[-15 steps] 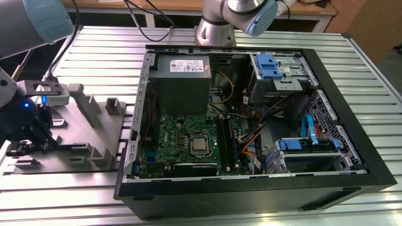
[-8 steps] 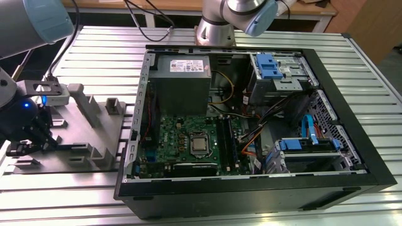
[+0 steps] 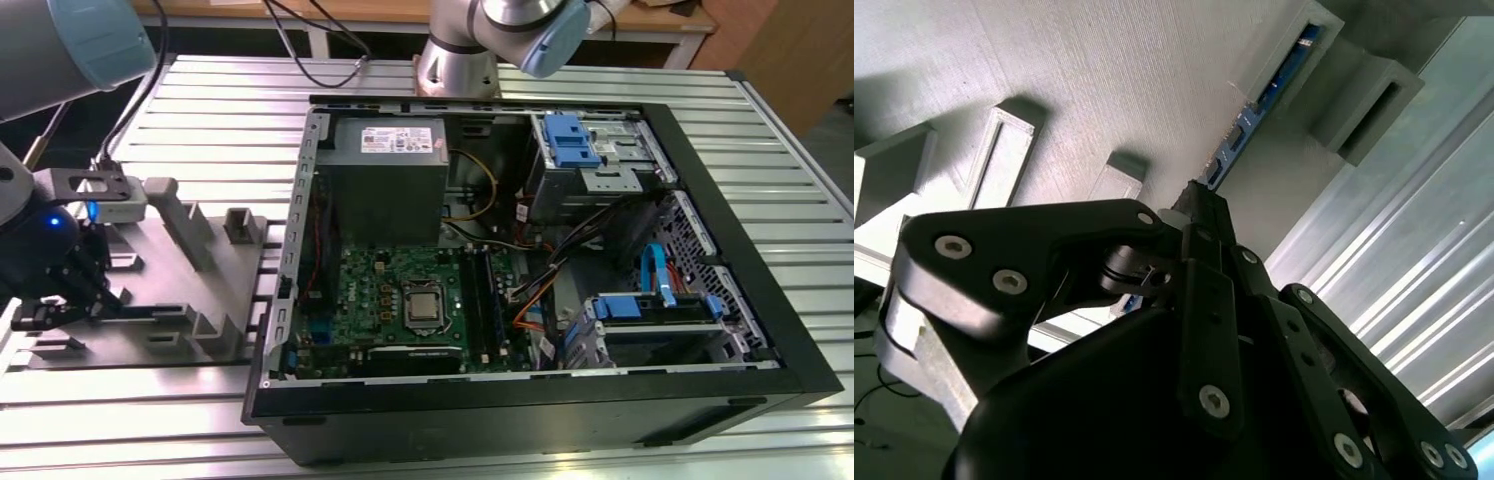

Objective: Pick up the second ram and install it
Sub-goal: 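Pick up the second ram and move it above second insertion slot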

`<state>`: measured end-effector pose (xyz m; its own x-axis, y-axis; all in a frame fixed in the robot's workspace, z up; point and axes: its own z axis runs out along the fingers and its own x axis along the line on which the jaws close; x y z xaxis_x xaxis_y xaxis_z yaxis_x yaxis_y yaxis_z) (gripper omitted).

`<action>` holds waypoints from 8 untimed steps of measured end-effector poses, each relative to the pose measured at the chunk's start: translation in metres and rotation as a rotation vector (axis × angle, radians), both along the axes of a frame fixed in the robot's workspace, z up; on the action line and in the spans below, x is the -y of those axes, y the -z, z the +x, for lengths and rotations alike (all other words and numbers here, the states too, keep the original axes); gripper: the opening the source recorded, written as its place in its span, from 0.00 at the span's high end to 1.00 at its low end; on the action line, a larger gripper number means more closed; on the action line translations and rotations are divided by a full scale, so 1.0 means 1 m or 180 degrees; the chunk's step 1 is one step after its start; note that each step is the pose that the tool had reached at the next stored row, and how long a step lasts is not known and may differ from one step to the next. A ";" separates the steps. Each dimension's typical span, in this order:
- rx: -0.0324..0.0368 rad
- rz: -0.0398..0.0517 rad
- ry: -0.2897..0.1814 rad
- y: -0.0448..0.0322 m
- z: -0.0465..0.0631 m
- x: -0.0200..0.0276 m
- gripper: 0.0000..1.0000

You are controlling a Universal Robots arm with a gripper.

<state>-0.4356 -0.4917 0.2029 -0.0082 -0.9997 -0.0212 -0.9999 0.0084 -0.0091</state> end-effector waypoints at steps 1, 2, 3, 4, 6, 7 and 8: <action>0.0000 0.0000 0.0000 -0.0017 0.000 0.0000 0.89; 0.0000 0.0000 -0.0001 -0.0036 0.000 0.0000 0.89; 0.0000 0.0000 -0.0001 -0.0056 0.000 0.0000 0.89; 0.0000 0.0000 -0.0003 -0.0082 0.000 0.0000 0.89; 0.0000 0.0000 -0.0005 -0.0138 0.000 0.0000 0.89; 0.0000 0.0000 -0.0006 -0.0164 0.000 0.0000 0.89; 0.0000 0.0000 -0.0007 -0.0187 0.000 0.0000 0.89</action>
<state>-0.4356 -0.4917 0.2216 -0.0059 -0.9998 -0.0212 -0.9999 0.0061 -0.0091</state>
